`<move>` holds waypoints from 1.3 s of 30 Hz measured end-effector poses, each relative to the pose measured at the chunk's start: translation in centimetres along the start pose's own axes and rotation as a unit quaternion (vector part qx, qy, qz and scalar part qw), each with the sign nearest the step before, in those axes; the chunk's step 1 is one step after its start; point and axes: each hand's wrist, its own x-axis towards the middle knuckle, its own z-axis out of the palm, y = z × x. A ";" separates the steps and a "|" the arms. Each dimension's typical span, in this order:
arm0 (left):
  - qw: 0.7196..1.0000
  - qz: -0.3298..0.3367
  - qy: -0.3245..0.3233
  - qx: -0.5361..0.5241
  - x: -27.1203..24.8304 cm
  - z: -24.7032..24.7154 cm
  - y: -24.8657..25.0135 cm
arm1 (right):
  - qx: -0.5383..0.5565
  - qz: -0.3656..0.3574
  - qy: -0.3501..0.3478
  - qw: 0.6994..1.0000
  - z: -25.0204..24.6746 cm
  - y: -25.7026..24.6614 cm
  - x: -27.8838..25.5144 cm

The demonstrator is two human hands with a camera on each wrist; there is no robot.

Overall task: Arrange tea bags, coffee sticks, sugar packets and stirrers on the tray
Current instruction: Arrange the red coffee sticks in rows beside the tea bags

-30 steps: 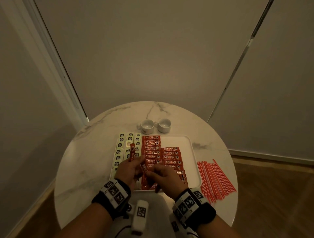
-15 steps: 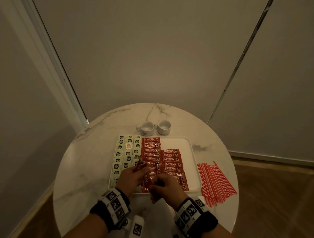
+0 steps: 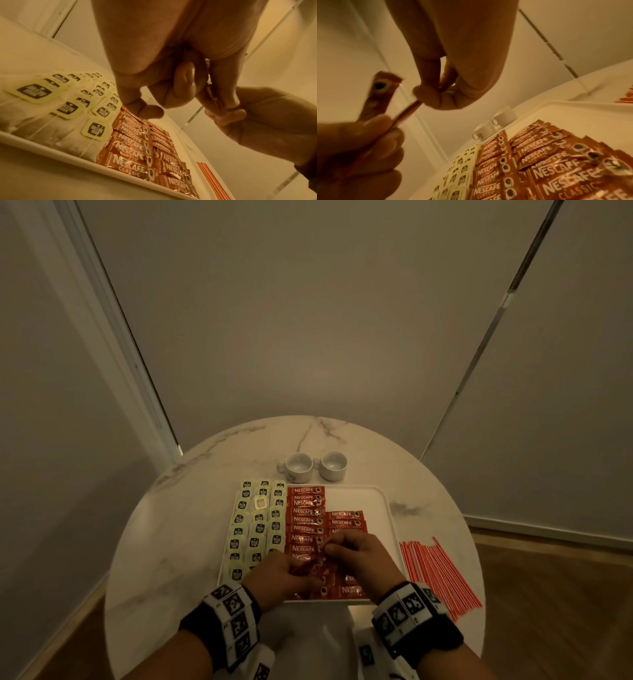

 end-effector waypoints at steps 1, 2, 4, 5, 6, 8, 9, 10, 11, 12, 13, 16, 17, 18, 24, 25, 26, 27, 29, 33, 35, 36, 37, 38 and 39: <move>1.000 -0.002 -0.002 0.005 0.0 -0.1 -0.1 | 0.013 0.004 0.002 1.000 -0.3 0.1 0.1; 1.000 -0.006 -0.002 0.006 -0.1 -0.4 -0.1 | 0.023 0.011 0.001 1.000 -0.4 0.4 0.1; 1.000 -0.016 -0.003 0.023 0.2 -0.7 -0.1 | 0.046 0.030 0.006 0.998 -0.5 0.8 0.3; 0.999 -0.019 0.001 0.031 0.4 -1.0 -0.1 | 0.061 0.041 0.014 0.997 -0.6 1.0 0.3; 0.999 -0.019 0.005 0.034 0.6 -1.2 0.0 | 0.078 0.051 0.024 0.995 -0.6 1.4 0.4; 0.999 -0.018 0.011 0.046 0.9 -1.7 0.0 | 0.092 0.064 0.038 0.993 -0.9 2.0 0.4; 0.998 -0.018 0.018 0.053 1.1 -1.9 0.0 | 0.094 0.068 0.041 0.992 -1.0 2.2 0.3; 0.997 -0.017 0.029 0.062 1.3 -2.0 -0.3 | 0.098 0.072 0.042 0.992 -1.1 2.3 0.2; 0.997 -0.018 0.035 0.071 1.5 -2.2 -0.5 | 0.103 0.076 0.045 0.991 -1.1 2.4 0.1; 0.996 -0.015 0.038 0.073 1.6 -2.3 -0.8 | 0.106 0.080 0.052 0.990 -1.3 2.4 0.1; 0.996 -0.013 0.040 0.078 1.8 -2.4 -1.2 | 0.098 0.080 0.064 0.990 -1.5 2.4 0.1; 0.991 -0.009 0.030 0.128 2.2 -2.8 -1.6 | 0.003 0.049 0.109 0.993 -2.4 2.2 0.2; 0.988 -0.009 0.019 0.153 2.3 -2.9 -1.5 | -0.058 0.027 0.105 0.992 -2.6 2.0 0.2; 0.984 -0.003 0.010 0.178 2.3 -3.0 -1.4 | -0.121 0.004 0.078 0.990 -2.5 1.8 0.2; 0.975 0.011 -0.040 0.216 2.7 -1.9 -1.4 | -0.337 -0.022 -0.074 0.938 -0.3 1.3 0.5; 0.976 0.009 -0.037 0.213 2.8 -1.8 -1.7 | -0.338 -0.017 -0.072 0.938 -0.3 1.5 0.7; 0.978 0.006 -0.032 0.207 2.8 -1.9 -2.1 | -0.334 -0.012 -0.070 0.940 -0.3 1.6 0.8; 0.980 0.003 -0.026 0.195 2.7 -1.9 -2.4 | -0.332 -0.007 -0.069 0.941 -0.4 1.8 0.9; 0.989 -0.001 0.002 0.150 2.5 -2.2 -3.0 | -0.322 0.000 -0.055 0.945 -0.8 2.0 1.2; 0.996 -0.032 0.088 -0.013 1.8 -3.2 -3.4 | -0.332 0.032 0.038 0.942 -3.2 3.3 2.0; 0.991 -0.049 0.090 -0.081 1.7 -3.5 -3.7 | -0.370 0.060 0.051 0.926 -4.2 4.8 2.4; 0.988 -0.056 0.094 -0.106 1.8 -3.5 -3.8 | -0.393 0.067 0.049 0.916 -4.5 5.7 2.5; 0.986 -0.061 0.098 -0.121 1.8 -3.5 -3.8 | -0.416 0.073 0.046 0.905 -4.5 6.5 2.5; 0.984 -0.062 0.100 -0.131 1.8 -3.4 -3.8 | -0.429 0.077 0.046 0.899 -4.6 7.3 2.7; 0.984 -0.056 0.099 -0.136 1.7 -3.2 -3.7 | -0.431 0.084 0.048 0.897 -4.6 7.9 2.8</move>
